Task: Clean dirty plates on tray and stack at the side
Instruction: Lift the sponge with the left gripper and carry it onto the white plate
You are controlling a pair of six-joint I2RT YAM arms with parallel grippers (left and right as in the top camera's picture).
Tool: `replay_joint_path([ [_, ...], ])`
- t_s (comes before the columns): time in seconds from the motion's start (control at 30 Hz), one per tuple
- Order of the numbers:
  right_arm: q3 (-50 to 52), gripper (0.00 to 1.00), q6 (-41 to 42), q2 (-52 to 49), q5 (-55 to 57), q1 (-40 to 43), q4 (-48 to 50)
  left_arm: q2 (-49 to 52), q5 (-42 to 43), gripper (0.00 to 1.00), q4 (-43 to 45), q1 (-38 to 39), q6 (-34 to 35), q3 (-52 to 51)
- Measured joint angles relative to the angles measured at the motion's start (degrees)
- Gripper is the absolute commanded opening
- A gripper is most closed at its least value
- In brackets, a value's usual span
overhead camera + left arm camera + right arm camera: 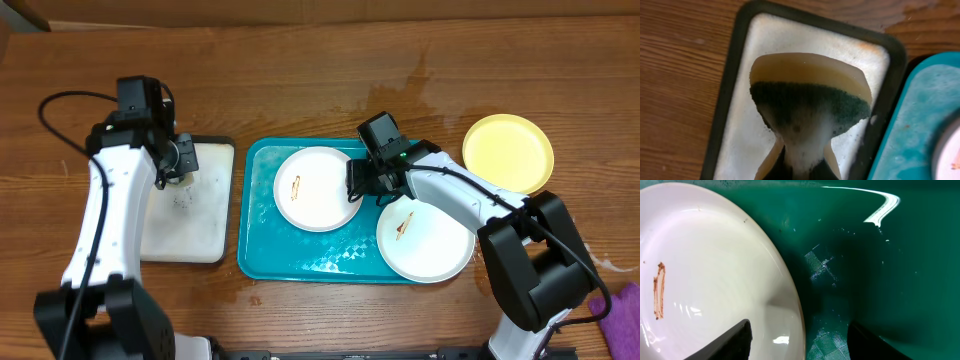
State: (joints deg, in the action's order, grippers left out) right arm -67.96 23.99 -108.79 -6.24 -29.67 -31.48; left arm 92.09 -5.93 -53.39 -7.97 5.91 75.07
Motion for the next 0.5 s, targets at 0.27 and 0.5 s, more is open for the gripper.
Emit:
replay_joint_path([
  [0.27, 0.0, 0.66, 0.0, 0.0, -0.5, 0.0, 0.0, -0.8, -2.6, 0.04, 0.3, 0.0, 1.4, 0.0],
  [0.5, 0.0, 0.66, 0.0, 0.0, -1.3, 0.0, 0.0, -0.8, 4.8, 0.04, 0.4, 0.2, -0.7, 0.0],
])
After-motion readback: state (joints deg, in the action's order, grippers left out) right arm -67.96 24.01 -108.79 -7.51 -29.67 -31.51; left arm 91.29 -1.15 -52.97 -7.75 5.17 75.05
